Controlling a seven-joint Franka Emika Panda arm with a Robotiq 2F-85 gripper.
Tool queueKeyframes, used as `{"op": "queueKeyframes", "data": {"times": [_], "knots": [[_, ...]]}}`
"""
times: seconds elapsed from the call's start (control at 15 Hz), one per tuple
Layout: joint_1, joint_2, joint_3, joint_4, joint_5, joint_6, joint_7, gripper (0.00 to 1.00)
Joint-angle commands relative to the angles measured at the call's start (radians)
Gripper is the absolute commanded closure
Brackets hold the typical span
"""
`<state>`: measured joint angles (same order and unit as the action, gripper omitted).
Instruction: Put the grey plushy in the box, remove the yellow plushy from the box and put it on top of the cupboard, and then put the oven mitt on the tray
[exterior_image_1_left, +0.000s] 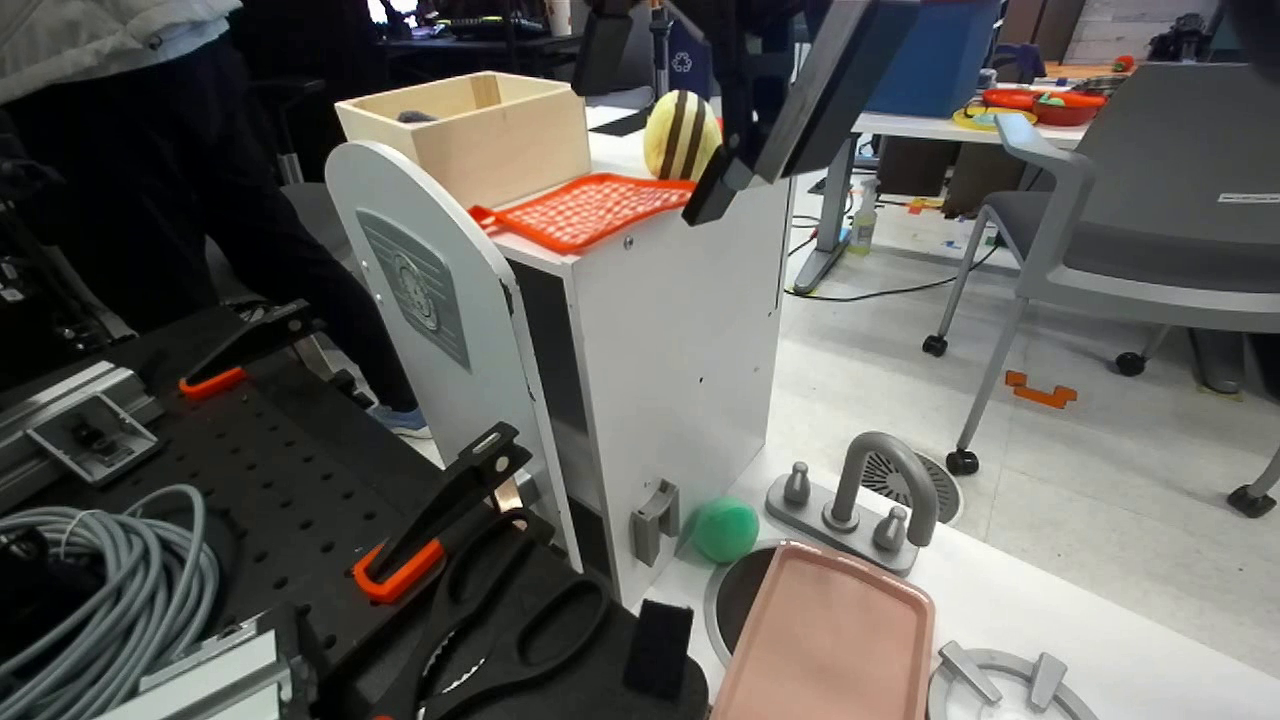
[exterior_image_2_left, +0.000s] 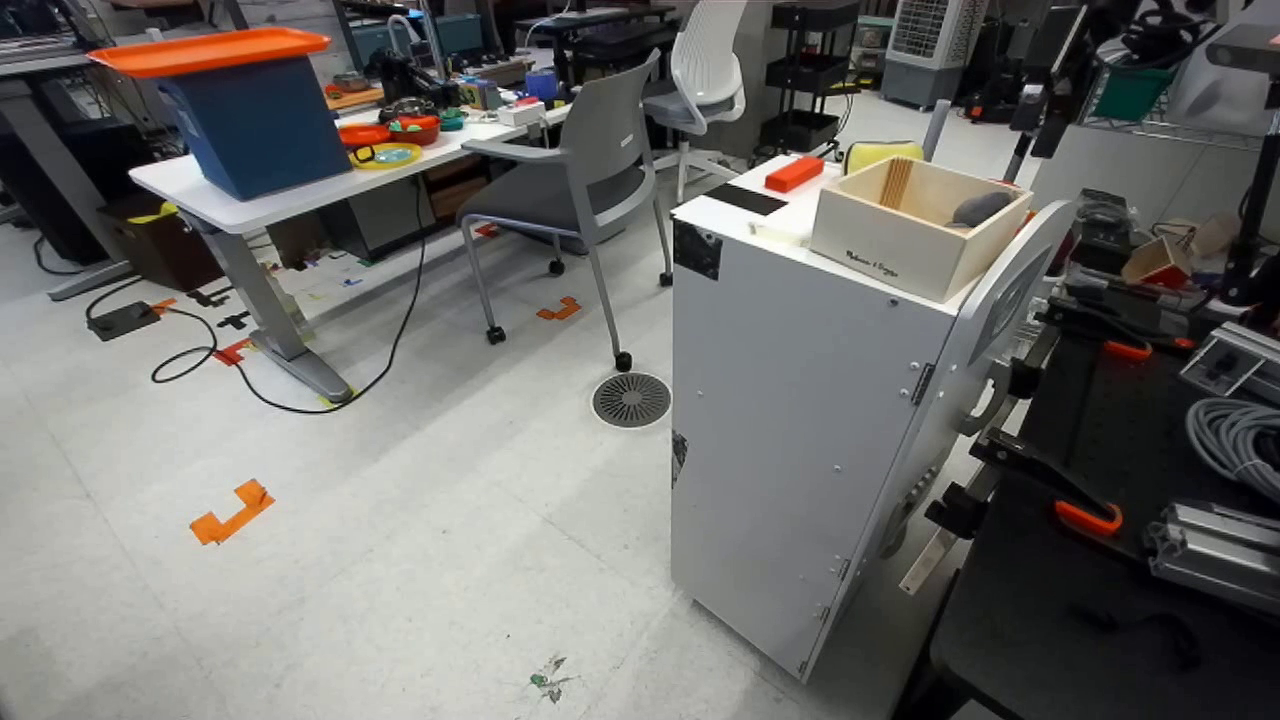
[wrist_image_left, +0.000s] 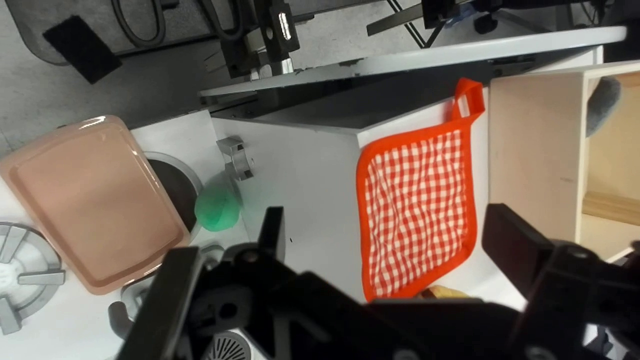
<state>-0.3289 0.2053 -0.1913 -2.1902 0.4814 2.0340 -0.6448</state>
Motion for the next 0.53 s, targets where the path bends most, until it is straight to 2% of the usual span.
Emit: {"op": "queueKeyframes", "data": {"times": [0.0, 0.47], "knots": [[-0.006, 0.046, 0.013, 0.048, 0.025, -0.038, -0.029, 0.0], [-0.012, 0.107, 0.037, 0.095, 0.015, -0.037, -0.012, 0.0]]}}
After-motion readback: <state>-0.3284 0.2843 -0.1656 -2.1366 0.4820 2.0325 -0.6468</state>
